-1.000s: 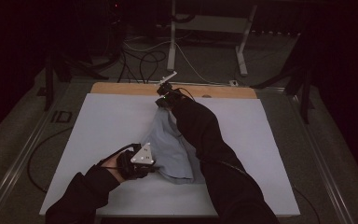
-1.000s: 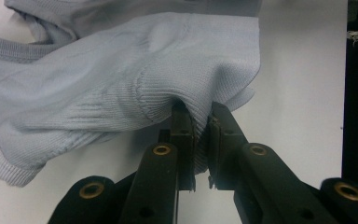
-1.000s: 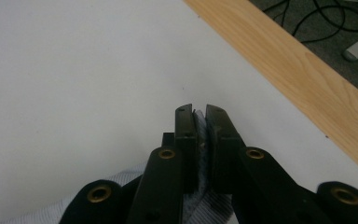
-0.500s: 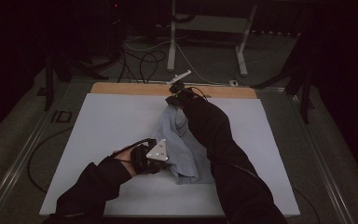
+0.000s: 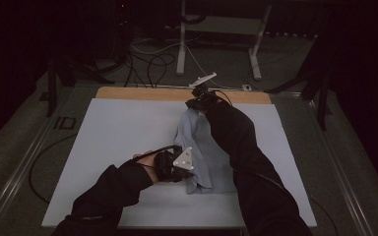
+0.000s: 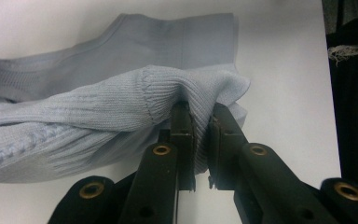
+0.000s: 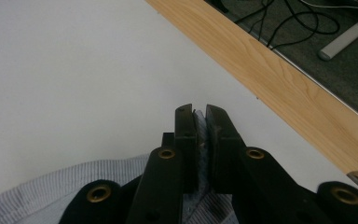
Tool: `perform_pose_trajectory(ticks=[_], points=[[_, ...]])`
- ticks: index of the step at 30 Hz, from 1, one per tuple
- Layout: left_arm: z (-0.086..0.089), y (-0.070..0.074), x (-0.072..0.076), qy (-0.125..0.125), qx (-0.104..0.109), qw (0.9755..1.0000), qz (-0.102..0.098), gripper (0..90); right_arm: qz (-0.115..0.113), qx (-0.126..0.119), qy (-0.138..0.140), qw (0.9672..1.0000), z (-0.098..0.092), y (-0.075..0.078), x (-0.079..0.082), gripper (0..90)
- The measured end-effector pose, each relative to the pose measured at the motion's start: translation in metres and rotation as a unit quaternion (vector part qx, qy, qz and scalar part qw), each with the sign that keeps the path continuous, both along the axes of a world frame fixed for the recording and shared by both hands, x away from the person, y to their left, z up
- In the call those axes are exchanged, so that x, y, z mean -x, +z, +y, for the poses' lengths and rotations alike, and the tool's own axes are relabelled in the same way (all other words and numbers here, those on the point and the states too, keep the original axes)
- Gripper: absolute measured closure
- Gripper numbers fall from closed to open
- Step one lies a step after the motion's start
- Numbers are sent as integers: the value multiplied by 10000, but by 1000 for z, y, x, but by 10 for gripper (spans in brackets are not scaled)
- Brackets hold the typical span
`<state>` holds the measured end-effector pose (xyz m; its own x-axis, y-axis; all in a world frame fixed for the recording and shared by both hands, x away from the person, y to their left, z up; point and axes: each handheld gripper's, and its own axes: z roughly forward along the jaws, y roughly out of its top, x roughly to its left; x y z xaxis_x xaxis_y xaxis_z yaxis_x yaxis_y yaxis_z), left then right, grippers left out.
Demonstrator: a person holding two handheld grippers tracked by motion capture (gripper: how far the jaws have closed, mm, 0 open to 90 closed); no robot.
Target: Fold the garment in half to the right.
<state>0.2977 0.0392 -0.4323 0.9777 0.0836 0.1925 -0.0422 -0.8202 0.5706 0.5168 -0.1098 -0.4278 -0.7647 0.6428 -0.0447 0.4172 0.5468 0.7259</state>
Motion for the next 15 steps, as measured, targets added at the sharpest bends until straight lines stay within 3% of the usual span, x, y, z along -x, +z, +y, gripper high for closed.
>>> perform_pose_trajectory(ticks=[15], points=[[-31, -2, 0, -342, -57, 9994, 3, 831, -37, -182, -16, 9998, -35, -3, 2, 848]])
